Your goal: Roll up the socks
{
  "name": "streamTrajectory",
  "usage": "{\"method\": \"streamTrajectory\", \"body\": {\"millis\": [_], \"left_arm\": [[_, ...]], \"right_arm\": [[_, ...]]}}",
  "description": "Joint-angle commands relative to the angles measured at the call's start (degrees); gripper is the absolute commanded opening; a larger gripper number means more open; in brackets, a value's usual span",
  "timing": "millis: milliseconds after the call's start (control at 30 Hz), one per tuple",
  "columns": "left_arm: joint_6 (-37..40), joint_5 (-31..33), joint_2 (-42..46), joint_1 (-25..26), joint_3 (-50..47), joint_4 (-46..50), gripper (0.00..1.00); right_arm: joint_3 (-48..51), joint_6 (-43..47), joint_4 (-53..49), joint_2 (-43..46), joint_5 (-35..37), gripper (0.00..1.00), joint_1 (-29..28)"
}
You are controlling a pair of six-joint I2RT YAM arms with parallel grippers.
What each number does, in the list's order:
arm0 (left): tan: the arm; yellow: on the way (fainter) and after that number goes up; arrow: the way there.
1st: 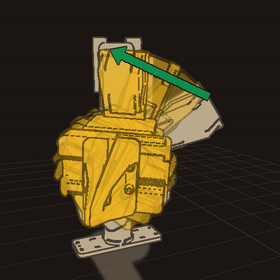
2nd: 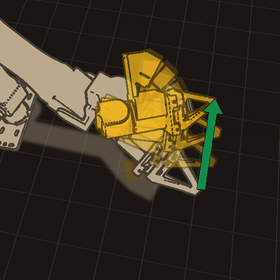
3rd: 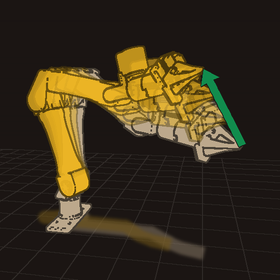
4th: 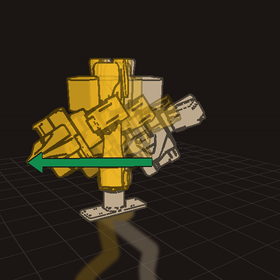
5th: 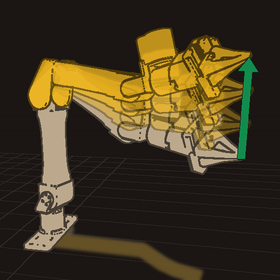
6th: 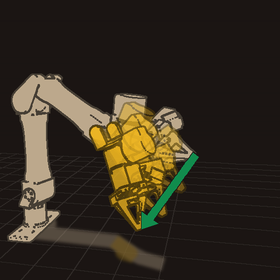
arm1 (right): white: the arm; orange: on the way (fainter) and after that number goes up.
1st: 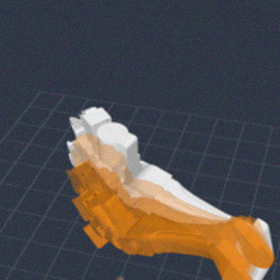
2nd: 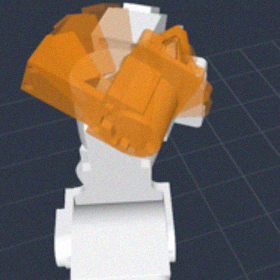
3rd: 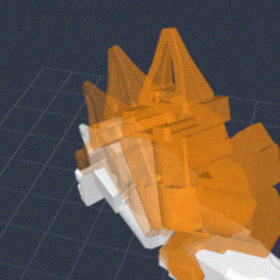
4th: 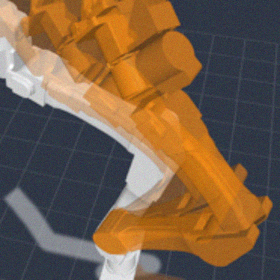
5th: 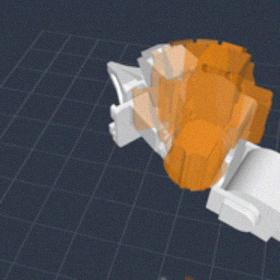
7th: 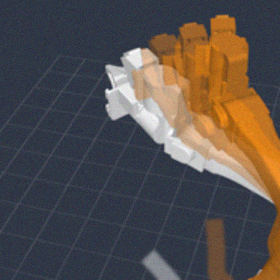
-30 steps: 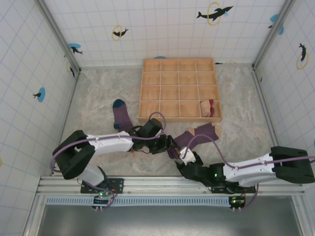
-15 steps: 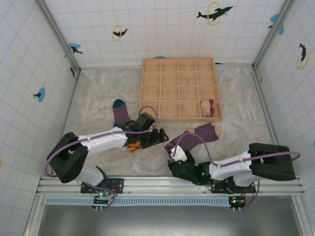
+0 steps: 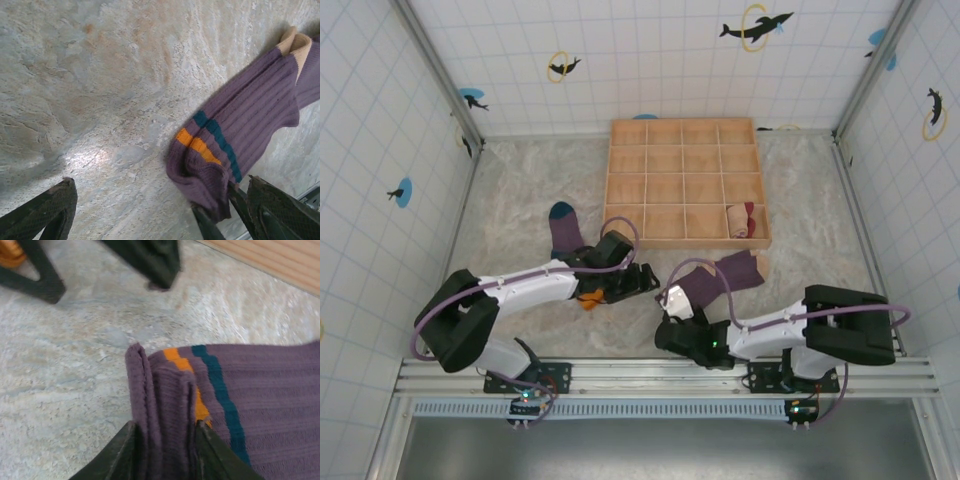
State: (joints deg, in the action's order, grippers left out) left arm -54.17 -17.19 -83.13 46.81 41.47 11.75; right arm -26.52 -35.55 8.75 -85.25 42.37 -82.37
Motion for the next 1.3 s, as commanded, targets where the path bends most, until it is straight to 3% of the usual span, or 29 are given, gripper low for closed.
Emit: {"method": "streamTrajectory", "body": {"millis": [0,133,300,567,733,1267], "left_arm": [[0.3,-0.8,1.1,-0.4,-0.9,0.0,0.89],[0.6,-1.2,1.2,-0.4,-1.0,-0.3,0.87],[0.6,-2.8,1.9,-0.4,-2.3,-3.7,0.84],[-1.4,-6.5,1.6,-0.3,-6.4,-11.8,0.75],[-3.1,-8.5,0.2,0.6,-8.3,-17.4,0.69],[-6.4,-5.6,-10.4,2.8,-4.4,-23.2,0.5]], "right_arm": [[2.1,0.0,1.9,2.2,-2.4,0.28,1.2],[2.8,2.0,2.8,3.5,-6.5,0.13,2.9],[5.8,2.7,6.5,6.6,-16.2,0.02,7.7],[11.5,-0.8,11.4,10.3,-34.6,0.0,19.7],[14.0,-4.3,13.2,8.9,-41.9,0.0,25.5],[17.0,-9.9,14.7,3.0,-47.7,0.0,31.9]]}}
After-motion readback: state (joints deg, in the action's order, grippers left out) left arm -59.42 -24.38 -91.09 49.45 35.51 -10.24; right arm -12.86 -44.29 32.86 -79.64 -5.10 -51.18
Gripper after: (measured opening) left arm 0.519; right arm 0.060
